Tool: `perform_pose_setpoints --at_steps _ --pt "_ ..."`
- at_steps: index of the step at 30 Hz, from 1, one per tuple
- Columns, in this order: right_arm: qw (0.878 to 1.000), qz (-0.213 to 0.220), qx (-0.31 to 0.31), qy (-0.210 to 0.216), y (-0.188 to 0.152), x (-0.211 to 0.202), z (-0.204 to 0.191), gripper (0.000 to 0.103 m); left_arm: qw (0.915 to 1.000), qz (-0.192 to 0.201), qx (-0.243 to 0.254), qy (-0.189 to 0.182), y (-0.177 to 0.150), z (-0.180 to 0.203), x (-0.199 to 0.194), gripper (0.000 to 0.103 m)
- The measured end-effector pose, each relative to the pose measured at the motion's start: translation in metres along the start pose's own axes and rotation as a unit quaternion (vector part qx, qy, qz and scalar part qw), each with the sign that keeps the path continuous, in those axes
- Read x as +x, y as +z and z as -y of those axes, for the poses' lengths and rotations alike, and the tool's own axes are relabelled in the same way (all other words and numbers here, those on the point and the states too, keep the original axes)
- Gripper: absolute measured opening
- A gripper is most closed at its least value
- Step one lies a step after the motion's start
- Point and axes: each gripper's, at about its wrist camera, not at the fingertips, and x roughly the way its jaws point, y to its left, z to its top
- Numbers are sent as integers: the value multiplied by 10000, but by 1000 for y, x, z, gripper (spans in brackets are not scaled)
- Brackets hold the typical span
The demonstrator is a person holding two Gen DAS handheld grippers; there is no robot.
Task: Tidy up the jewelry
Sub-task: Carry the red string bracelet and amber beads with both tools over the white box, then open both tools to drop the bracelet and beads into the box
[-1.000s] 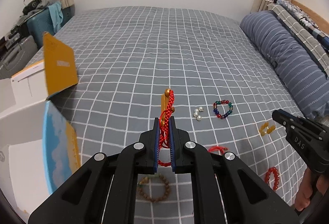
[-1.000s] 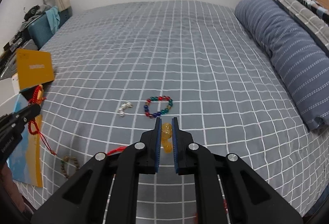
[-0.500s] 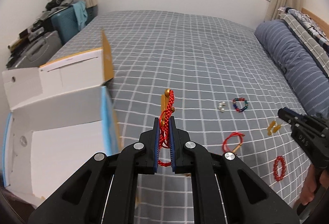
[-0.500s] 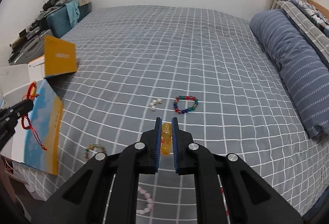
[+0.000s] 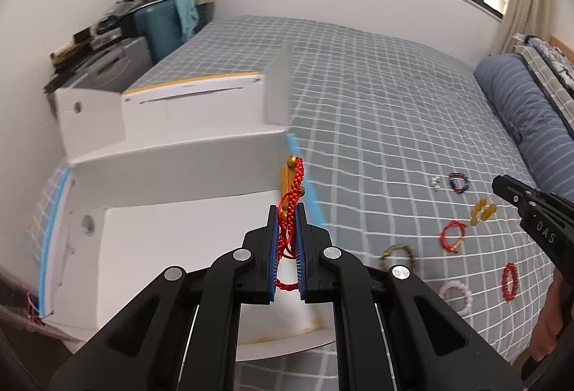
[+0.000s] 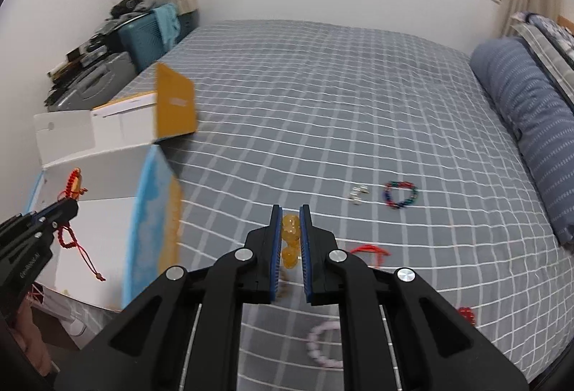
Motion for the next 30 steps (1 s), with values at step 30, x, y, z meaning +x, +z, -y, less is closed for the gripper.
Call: perform_pose_setpoints --at_steps 30 --pt "9906 -339 -965 904 -29 59 -211 9 9921 -515 -886 721 -47 -183 32 8"
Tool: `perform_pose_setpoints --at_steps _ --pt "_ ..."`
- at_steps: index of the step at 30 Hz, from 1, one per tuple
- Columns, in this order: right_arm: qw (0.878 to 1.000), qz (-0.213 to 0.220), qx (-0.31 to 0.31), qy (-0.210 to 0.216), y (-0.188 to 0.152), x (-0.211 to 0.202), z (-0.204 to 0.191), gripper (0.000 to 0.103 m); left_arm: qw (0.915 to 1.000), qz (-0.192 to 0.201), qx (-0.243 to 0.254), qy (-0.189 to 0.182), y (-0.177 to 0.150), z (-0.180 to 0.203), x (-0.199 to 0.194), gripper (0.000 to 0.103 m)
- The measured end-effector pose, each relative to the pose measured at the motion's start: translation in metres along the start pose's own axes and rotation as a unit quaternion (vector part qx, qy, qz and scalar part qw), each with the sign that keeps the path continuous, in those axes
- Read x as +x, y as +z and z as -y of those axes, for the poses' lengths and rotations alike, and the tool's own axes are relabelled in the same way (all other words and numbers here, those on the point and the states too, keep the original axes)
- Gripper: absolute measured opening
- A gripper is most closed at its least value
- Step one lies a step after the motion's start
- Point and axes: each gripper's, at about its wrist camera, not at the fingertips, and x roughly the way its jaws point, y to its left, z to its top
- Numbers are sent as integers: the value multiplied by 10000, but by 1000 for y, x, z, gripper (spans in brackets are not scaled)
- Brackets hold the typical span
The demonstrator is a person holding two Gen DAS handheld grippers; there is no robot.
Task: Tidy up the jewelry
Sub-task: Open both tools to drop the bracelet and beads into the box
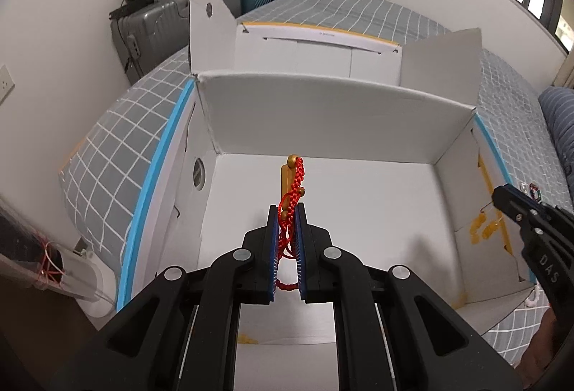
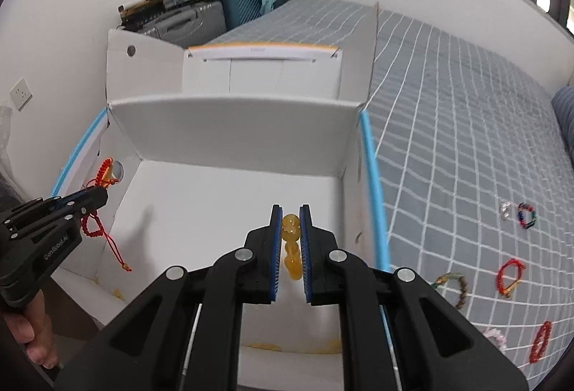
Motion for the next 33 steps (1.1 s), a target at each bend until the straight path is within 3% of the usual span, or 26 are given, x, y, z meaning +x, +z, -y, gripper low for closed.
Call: perform_pose_setpoints --at_steps 9,16,17,19,20,21,22,23,25,30,33 --pt "9992 -357 45 -171 -8 33 0 9 9996 -260 104 95 -8 4 21 8" --pt "9991 -387 42 -194 -9 36 0 11 9992 -360 84 123 -9 4 26 17" --pt "9990 -390 37 -191 -9 35 0 17 9993 -362 77 110 -9 4 27 20" --pt "9993 -379 11 -16 -7 36 -2 27 9993 -328 34 147 -9 2 24 40" --pt "9993 -368 -20 48 -8 35 -3 35 9994 -308 12 163 -8 2 23 42" --pt "9995 -310 -85 3 -8 33 -6 44 9995 -280 -4 169 -8 1 21 47" --pt "9997 -229 -94 -69 -9 29 -8 62 9996 -253 -14 158 -8 1 19 52" --pt "9998 -130 -89 -87 -9 26 -8 69 9996 -217 -29 159 -8 0 16 56" --pt "9999 -32 -76 -84 -9 20 -7 71 9998 -123 -60 166 -7 -2 11 66" --pt "9997 155 -18 -200 -5 8 -2 84 9998 57 -108 151 -5 -3 -1 81" --pt "9988 303 10 -385 -3 0 2 92 9998 123 -61 141 -6 1 -6 84"
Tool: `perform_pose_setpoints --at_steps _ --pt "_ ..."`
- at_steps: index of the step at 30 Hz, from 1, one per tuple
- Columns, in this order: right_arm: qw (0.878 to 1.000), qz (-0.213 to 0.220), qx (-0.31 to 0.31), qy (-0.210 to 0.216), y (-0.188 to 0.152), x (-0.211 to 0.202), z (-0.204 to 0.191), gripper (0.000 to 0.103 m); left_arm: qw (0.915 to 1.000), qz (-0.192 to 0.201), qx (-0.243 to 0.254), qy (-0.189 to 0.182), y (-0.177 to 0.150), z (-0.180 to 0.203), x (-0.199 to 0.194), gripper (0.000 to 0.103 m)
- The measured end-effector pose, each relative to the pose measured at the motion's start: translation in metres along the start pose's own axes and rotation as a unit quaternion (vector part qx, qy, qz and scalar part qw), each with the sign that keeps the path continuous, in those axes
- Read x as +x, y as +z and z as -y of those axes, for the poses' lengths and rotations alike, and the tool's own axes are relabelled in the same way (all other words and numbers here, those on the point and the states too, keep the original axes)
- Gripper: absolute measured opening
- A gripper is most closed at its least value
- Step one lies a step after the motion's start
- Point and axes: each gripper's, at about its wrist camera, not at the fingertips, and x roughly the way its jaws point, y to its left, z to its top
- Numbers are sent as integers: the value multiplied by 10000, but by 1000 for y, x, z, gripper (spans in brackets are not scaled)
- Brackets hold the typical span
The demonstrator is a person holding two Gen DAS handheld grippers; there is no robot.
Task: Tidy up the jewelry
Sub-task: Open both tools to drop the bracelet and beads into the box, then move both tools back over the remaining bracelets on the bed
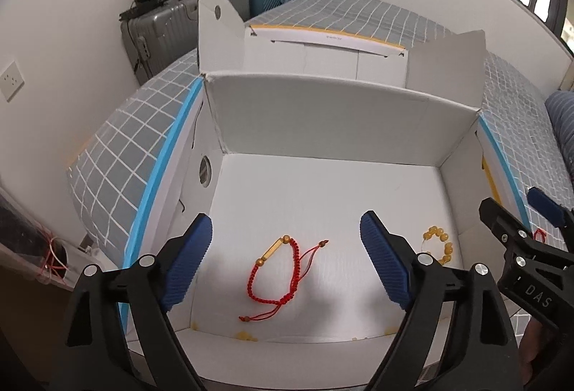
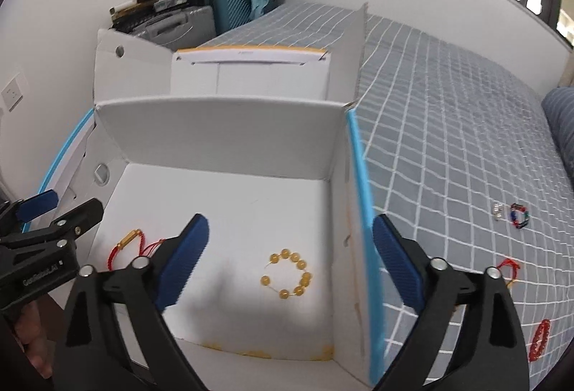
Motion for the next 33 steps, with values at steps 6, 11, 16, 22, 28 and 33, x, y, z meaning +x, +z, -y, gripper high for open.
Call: perform_pose_setpoints --at_steps 6,11,16,22,28,33 --pt "9994 121 47 -307 -2 -15 18 95 9998 128 72 -135 5 18 -12 94" --pt "9987 205 226 -400 -5 -34 47 95 9990 254 235 -294 6 44 -26 97" --pt "9969 226 357 -658 -9 -49 86 95 9976 336 351 -490 10 79 -36 97" --pt "9920 130 714 -1031 -19 -63 154 95 9941 417 667 -740 14 145 -45 97" --pt "9858 -24 1033 -1321 -37 -72 221 95 9879 439 1012 -1090 12 216 -47 97" --pt "9828 -223 1219 -1370 -55 -69 261 95 9823 394 1325 -1261 3 267 -42 97"
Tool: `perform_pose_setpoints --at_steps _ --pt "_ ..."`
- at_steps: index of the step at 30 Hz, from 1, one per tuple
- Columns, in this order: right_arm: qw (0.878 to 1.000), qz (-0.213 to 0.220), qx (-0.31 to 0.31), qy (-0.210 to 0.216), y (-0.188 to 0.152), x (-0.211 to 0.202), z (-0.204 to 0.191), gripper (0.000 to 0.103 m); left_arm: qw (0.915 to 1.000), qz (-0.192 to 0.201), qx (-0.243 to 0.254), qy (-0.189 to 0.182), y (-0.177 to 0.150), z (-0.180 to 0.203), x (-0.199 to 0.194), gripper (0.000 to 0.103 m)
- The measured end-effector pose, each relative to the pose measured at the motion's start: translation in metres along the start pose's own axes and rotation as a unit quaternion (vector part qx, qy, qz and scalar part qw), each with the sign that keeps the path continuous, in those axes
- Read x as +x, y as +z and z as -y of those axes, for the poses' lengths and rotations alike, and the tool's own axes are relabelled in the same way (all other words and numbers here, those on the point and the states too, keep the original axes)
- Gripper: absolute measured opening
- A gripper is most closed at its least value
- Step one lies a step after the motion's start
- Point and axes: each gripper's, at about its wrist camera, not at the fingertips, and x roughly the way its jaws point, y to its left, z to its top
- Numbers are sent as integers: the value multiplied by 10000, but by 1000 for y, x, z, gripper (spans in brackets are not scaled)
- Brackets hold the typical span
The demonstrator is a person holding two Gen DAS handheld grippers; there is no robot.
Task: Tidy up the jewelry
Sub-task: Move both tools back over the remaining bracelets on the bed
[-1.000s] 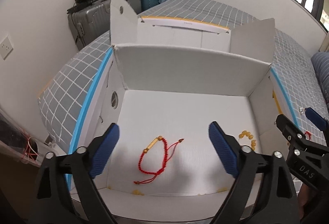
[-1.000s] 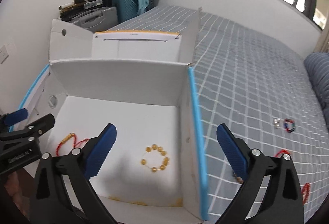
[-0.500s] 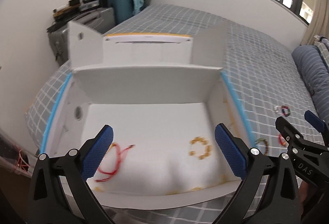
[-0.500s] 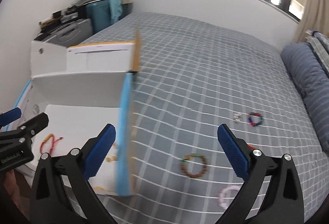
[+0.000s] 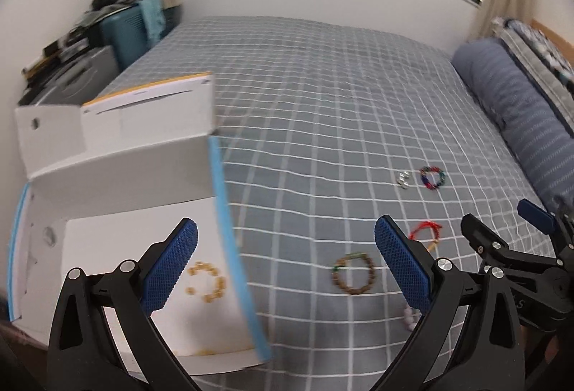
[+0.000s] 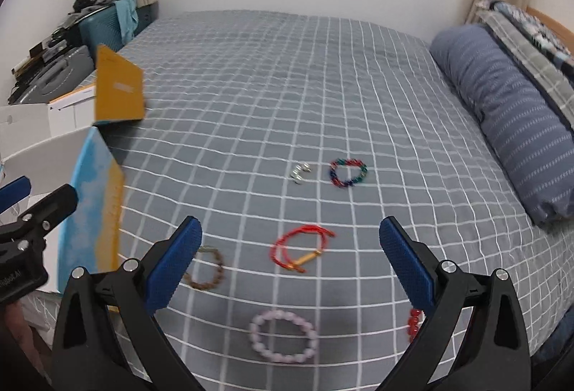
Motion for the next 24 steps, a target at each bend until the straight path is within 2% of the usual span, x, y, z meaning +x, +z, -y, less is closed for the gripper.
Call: perform_pose_setpoints --at_steps 5,13,15,17,21,24 --pt "9999 -142 83 -49 -7 11 25 95 9998 -147 94 -89 -7 28 23 97" --pt "9985 -513 191 51 -22 48 48 95 9978 -603 181 -209 -30 49 65 97" --pt "9981 -599 157 10 -26 58 48 93 9971 -699 275 -122 -37 54 76 97" --pt "9971 -729 202 56 -28 68 50 88 9967 -637 477 126 -41 61 82 97" --pt "9959 -866 247 89 -28 84 48 82 9963 -773 340 -160 -45 62 91 97" --pt "9947 -993 230 116 -30 96 46 75 9960 -773 441 -122 -47 67 98 97"
